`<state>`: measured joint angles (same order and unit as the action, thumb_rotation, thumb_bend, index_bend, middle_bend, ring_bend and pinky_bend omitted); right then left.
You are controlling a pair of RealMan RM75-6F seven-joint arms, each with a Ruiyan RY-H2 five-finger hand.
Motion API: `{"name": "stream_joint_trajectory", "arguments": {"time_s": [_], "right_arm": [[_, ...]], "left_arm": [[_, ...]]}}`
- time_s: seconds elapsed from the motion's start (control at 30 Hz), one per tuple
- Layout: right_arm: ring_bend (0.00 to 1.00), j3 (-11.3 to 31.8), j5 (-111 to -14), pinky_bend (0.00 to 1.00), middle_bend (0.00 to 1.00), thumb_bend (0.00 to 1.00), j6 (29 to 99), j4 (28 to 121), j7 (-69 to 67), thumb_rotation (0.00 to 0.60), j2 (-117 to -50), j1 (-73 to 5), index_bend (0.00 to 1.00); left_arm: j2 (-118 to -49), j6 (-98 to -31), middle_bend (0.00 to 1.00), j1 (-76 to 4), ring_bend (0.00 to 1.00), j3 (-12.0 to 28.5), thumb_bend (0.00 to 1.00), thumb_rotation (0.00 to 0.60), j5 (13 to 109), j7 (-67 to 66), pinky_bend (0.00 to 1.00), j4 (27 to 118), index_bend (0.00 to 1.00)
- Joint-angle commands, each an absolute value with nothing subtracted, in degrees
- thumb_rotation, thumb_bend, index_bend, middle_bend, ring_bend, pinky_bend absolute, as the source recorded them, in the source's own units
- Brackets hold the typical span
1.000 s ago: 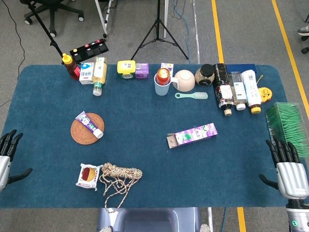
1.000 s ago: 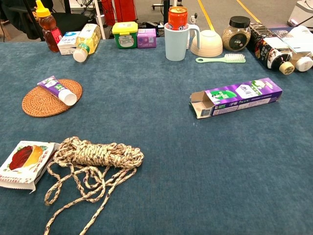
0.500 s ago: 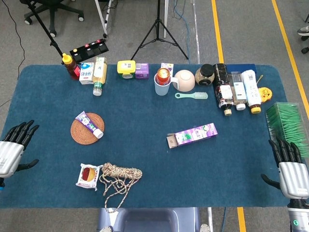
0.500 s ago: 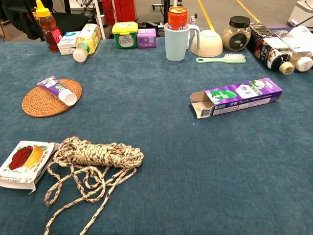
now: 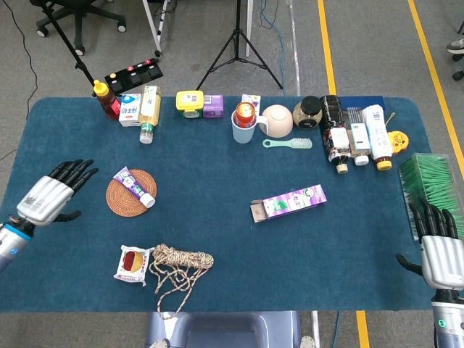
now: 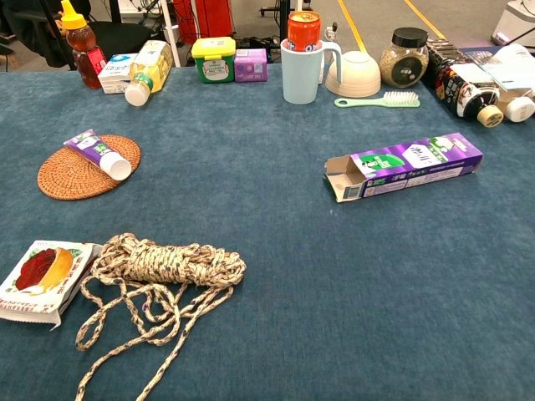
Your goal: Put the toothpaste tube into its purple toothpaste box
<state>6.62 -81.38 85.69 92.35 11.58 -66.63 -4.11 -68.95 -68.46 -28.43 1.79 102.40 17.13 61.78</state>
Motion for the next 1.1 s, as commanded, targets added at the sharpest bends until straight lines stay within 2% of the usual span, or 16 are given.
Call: {"name": "stream_joint_trajectory", "arguments": {"time_s": [0.03,0.17,0.4,0.87,1.03,1.1], "right_arm": [[0.0,7.0,-80.5,0.01,0.0,0.0,85.1,91.9,12.1,0.6,-67.0,-4.5,0.0],[0.0,7.5,-78.7,0.01,0.0,0.0,83.9,91.2,12.2,0.6,-67.3,-4.9,0.0],[0.0,8.4,-76.7,0.01,0.0,0.0,83.6,90.4,12.5,0.6,-67.6,-5.1,0.0],[0.0,9.2,-74.0,0.01,0.0,0.0,82.5,89.3,12.7,0.6,-67.9,-5.6,0.0],[0.0,9.2,-73.6,0.01,0.0,0.0,81.8,89.1,12.6,0.6,-67.9,-5.9,0.0],[0.0,9.2,-73.5,0.01,0.0,0.0,81.7,89.1,12.5,0.6,-67.9,-5.9,0.0]], "left_arm": [[-78.5,-64.1,0.0,-35.8,0.0,0.1,0.16,0.6,105.3,21.4,0.1,47.4,0.0],[-81.6,-60.6,0.0,-39.0,0.0,-0.8,0.19,0.6,104.7,23.6,0.1,42.4,0.0],[-85.3,-58.2,0.0,-43.2,0.0,-2.4,0.19,0.6,104.8,24.1,0.1,34.9,0.0],[-90.3,-55.5,0.0,-46.3,0.0,-6.3,0.19,0.6,104.5,26.8,0.12,28.7,0.0],[-91.4,-55.0,0.0,-46.6,0.0,-7.0,0.19,0.6,103.7,27.6,0.14,27.4,0.04],[-91.9,-54.8,0.0,-46.8,0.0,-7.3,0.2,0.6,103.5,27.7,0.14,27.2,0.09]]}}
